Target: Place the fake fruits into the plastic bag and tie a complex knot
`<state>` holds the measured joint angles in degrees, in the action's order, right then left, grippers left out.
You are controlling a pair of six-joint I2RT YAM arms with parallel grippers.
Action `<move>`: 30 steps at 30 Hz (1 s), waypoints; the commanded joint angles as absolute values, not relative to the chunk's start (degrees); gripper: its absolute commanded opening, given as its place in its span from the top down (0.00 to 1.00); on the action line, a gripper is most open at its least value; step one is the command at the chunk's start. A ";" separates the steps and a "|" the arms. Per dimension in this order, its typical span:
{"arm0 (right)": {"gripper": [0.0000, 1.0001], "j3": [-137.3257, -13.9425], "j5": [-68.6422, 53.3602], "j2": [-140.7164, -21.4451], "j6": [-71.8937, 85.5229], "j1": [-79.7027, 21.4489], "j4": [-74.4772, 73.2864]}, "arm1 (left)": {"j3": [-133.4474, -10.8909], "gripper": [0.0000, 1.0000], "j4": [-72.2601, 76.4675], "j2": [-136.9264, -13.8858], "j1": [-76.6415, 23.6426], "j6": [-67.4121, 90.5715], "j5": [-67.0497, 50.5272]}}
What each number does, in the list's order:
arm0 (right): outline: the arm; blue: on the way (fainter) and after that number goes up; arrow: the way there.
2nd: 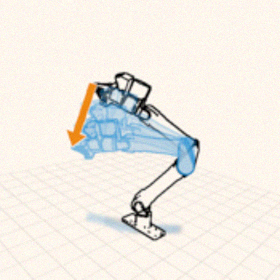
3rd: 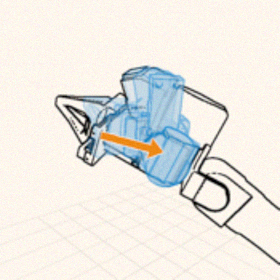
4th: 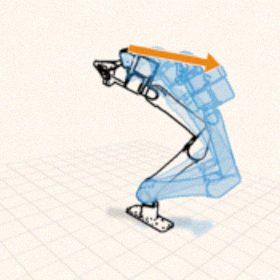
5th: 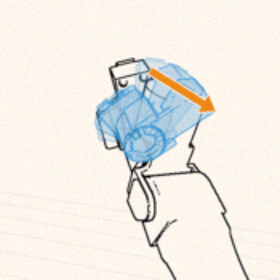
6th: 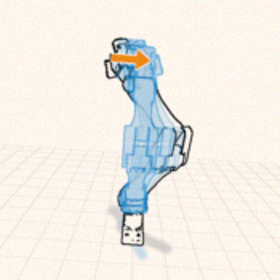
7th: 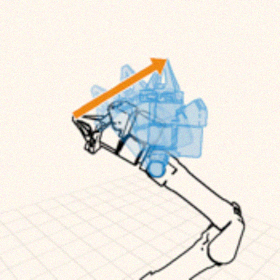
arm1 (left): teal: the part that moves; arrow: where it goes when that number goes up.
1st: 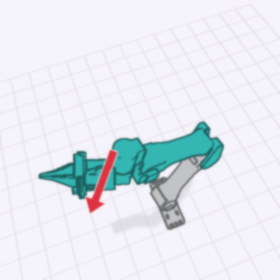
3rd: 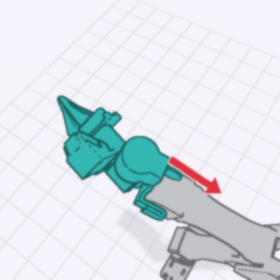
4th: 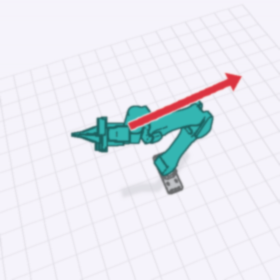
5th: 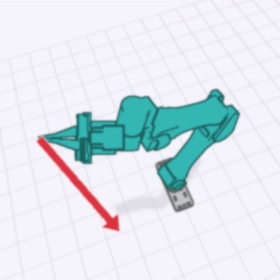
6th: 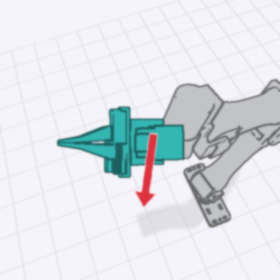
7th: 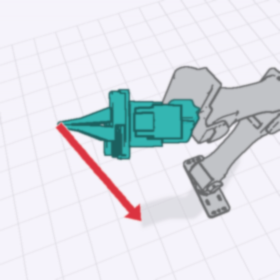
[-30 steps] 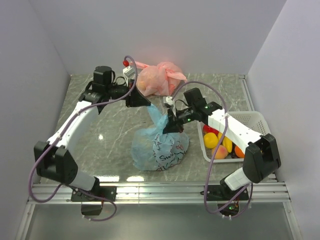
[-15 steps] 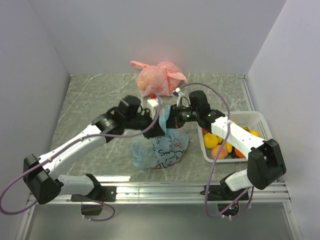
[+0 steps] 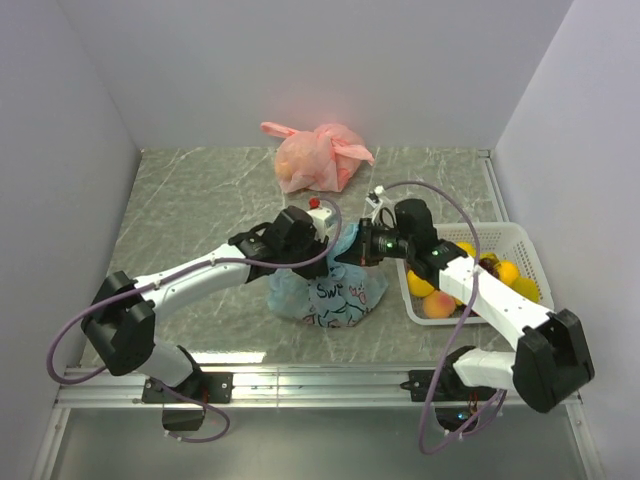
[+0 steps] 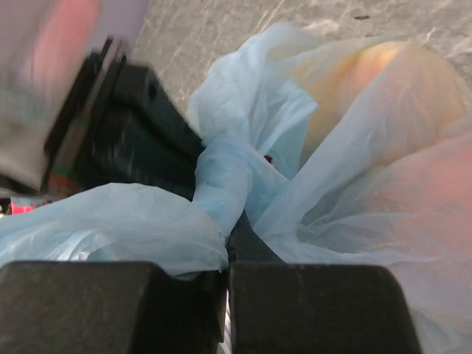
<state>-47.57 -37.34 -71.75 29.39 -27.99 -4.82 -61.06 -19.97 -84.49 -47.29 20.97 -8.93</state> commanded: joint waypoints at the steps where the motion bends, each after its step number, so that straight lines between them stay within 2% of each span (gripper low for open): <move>1: 1.00 -43.70 -35.95 -66.63 35.84 -28.74 -0.36 | -61.08 1.00 -14.77 -84.29 -42.30 23.55 -6.58; 3: 1.00 -41.58 -34.90 -65.22 38.22 -29.09 3.33 | -60.82 1.00 -12.41 -84.03 -40.35 23.82 -14.62; 10: 1.00 -42.62 -29.72 -67.76 49.11 -29.18 10.01 | -55.73 1.00 -6.51 -75.16 -40.34 23.46 -27.05; 14: 1.00 -42.45 -27.77 -68.47 52.73 -29.09 12.99 | -53.71 1.00 -5.45 -73.47 -43.33 25.48 -24.18; 19: 1.00 -40.70 -29.35 -68.12 54.67 -29.09 15.20 | -52.12 1.00 -1.85 -78.04 -42.89 33.20 -18.91; 23: 1.00 -40.43 -29.44 -67.24 53.35 -29.09 14.07 | -49.75 1.00 5.52 -80.77 -42.36 38.75 -14.52; 30: 1.00 -38.41 -31.11 -67.59 53.09 -29.27 17.75 | -46.85 1.00 21.61 -84.81 -41.57 48.14 -16.70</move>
<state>-38.89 -29.17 -68.49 52.71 -28.73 11.84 -47.75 10.74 -83.29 -42.00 41.52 -17.63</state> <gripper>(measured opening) 0.008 0.013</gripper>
